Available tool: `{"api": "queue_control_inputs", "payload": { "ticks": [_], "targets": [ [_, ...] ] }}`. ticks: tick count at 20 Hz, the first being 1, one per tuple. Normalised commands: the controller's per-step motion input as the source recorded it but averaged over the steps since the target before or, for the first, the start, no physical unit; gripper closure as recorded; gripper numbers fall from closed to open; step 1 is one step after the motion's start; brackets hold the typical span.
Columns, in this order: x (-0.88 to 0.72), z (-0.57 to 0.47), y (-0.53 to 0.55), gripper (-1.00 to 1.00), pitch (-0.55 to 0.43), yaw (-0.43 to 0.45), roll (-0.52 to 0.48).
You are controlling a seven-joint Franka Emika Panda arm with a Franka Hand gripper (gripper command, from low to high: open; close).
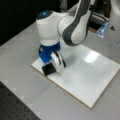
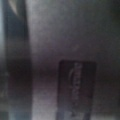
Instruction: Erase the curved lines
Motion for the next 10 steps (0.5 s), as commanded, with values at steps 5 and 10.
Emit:
{"api": "queue_control_inputs", "payload": {
  "ticks": [5,10],
  "targets": [
    [0.21,0.17,-0.28,1.0,0.272,0.14,-0.089],
    [0.2,0.22,-0.23,1.0,0.25,0.181,-0.127]
  ]
}}
